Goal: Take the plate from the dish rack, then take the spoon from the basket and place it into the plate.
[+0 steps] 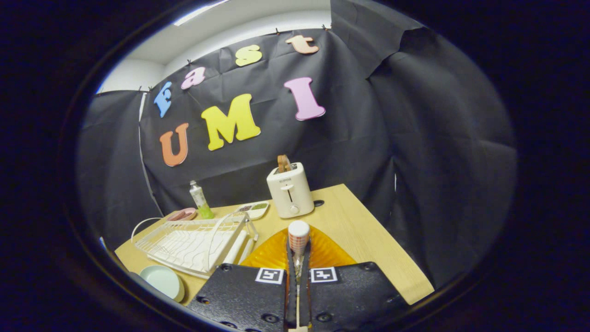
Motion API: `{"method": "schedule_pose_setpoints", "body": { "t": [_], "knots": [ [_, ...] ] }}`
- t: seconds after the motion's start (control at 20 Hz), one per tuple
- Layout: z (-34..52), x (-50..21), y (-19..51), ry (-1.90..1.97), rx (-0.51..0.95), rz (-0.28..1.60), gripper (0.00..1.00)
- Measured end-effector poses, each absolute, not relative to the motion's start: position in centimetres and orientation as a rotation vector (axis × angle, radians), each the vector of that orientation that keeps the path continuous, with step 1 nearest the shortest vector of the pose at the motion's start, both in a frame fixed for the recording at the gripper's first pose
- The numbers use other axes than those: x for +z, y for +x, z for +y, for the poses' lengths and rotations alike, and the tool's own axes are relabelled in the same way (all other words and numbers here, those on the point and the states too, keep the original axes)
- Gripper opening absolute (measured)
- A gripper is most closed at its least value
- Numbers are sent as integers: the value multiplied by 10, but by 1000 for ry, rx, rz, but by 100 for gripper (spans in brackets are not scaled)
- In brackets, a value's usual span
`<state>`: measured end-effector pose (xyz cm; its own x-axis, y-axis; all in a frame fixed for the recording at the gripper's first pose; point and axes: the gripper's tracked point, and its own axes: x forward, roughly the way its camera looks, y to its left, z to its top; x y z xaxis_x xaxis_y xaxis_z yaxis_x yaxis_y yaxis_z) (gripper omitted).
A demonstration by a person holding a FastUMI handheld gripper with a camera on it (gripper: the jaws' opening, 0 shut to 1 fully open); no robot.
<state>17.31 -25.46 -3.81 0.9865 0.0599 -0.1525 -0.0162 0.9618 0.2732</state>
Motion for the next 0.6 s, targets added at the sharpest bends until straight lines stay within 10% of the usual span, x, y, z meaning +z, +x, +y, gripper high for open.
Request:
{"method": "schedule_pose_setpoints", "body": {
  "t": [0.6],
  "knots": [
    [-190, 75, 94, 218, 69, -53, 7]
  ]
}}
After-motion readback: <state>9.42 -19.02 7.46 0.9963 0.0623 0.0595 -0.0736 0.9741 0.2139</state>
